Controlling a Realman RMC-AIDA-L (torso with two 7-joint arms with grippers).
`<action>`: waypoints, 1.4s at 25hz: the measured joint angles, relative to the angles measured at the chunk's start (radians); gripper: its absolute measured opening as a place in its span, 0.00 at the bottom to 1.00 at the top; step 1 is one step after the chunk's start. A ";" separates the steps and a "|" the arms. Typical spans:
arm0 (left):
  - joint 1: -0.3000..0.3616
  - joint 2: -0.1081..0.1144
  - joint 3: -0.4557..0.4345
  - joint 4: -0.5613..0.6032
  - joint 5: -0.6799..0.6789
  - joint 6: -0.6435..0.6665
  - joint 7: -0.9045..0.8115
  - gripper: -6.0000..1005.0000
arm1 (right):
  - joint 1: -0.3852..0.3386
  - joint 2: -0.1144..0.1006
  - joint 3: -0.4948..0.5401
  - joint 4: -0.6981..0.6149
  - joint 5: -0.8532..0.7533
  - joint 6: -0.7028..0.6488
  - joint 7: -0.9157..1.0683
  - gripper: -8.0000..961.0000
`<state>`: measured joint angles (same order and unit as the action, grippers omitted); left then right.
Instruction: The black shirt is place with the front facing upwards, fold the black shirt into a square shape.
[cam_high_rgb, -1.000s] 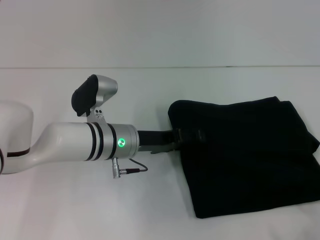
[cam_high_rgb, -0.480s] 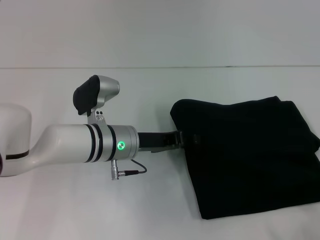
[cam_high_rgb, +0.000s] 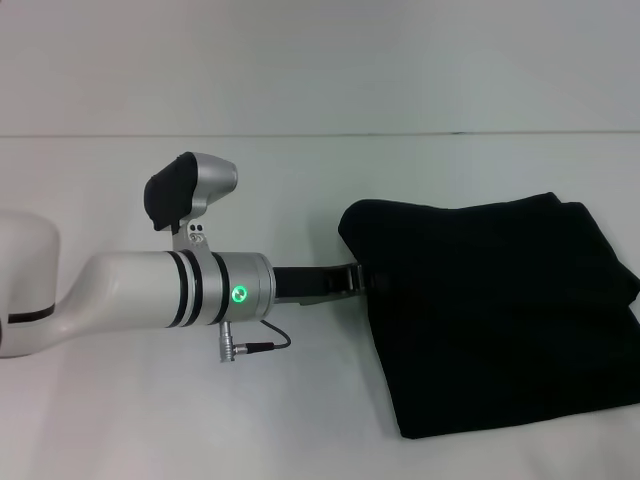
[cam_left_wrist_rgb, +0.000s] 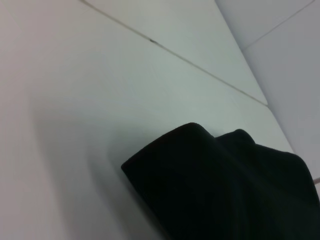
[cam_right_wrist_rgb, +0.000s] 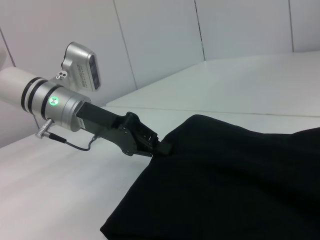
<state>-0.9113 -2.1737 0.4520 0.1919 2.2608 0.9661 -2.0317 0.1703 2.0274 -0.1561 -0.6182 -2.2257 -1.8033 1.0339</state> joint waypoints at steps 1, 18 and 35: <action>0.002 0.000 0.000 0.000 -0.006 0.002 0.007 0.08 | 0.001 0.000 0.000 0.000 0.000 -0.001 0.000 0.95; 0.092 0.032 0.003 0.184 -0.009 0.013 0.022 0.06 | 0.048 0.010 0.026 0.003 0.002 -0.008 -0.007 0.95; 0.184 0.020 -0.002 0.270 -0.099 0.031 0.095 0.18 | 0.084 0.043 0.050 0.008 0.028 0.013 -0.032 0.95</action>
<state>-0.7269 -2.1539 0.4500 0.4615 2.1614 0.9973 -1.9363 0.2541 2.0705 -0.1064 -0.6104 -2.1974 -1.7898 1.0019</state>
